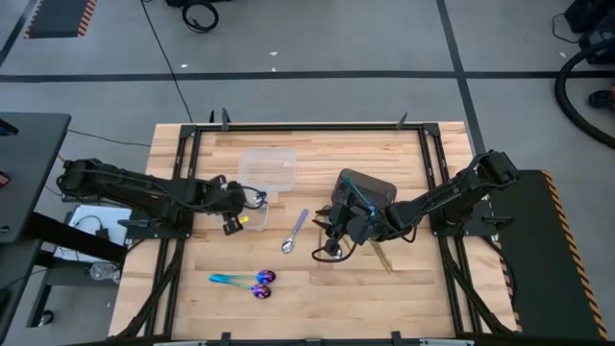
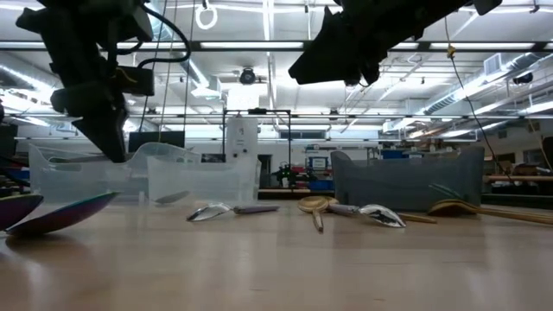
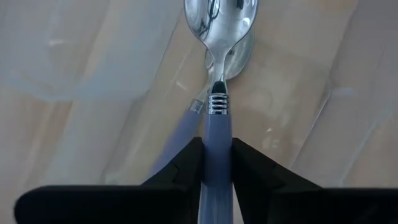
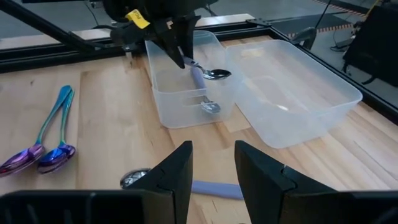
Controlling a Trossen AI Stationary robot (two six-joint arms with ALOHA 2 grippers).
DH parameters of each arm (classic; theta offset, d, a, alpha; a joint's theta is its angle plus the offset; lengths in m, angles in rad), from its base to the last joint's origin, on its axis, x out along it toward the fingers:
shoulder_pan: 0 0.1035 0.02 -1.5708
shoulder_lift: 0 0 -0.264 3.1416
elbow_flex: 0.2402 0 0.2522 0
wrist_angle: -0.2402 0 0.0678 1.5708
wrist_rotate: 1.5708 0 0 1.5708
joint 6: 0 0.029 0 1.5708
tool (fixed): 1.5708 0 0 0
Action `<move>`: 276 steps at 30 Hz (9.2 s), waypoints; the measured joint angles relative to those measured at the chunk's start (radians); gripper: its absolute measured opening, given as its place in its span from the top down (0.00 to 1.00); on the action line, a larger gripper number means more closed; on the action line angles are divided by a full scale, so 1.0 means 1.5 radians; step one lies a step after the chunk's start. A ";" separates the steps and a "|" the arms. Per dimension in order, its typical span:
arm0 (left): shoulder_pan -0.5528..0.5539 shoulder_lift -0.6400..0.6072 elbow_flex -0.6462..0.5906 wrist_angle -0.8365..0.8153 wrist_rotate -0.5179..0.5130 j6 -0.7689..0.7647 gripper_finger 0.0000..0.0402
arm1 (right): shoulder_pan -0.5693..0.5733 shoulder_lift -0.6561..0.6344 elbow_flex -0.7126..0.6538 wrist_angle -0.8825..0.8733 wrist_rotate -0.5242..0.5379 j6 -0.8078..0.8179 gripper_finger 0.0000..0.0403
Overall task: Sort silverware by color (type)
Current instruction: Put the blue spoon into the bottom transparent bin, then put the gold spoon into the top transparent bin
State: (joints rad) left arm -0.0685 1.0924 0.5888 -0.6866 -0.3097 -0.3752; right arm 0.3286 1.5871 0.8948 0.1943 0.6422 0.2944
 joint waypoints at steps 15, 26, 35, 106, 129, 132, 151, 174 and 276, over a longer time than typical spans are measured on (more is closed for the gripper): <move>-0.001 0.000 0.009 -0.010 0.025 -0.104 0.59 | -0.002 0.000 0.000 0.009 -0.028 0.000 0.68; -0.070 0.000 0.054 0.080 -0.094 0.054 0.58 | -0.003 0.000 0.000 0.006 -0.048 0.023 0.68; -0.102 0.072 0.067 0.166 -0.107 0.098 0.58 | 0.001 0.000 0.000 -0.005 -0.057 0.059 0.68; -0.264 0.315 0.247 0.338 -0.059 0.249 0.83 | 0.015 0.034 0.138 -0.546 -0.385 0.005 0.61; -0.217 0.314 0.247 0.390 -0.066 0.223 0.83 | 0.019 0.029 -0.011 -0.657 -0.414 0.236 0.58; -0.217 0.314 0.247 0.389 -0.066 0.223 0.83 | 0.020 0.027 -0.013 -0.682 -0.414 0.262 0.59; -0.218 0.315 0.247 0.379 -0.065 0.224 0.83 | 0.035 0.012 -0.034 -0.733 -0.414 0.358 0.60; -0.218 0.315 0.247 0.374 -0.065 0.224 0.83 | 0.039 0.015 -0.054 -0.674 -0.415 0.336 0.90; -0.354 0.216 0.049 0.523 -0.123 -0.180 0.84 | -0.335 0.310 0.608 -0.336 -0.526 -0.424 0.94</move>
State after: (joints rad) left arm -0.6000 1.4170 0.6624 0.0986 -0.4942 -0.6445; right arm -0.1736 2.0516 1.8067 -0.3102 -0.1474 -0.3422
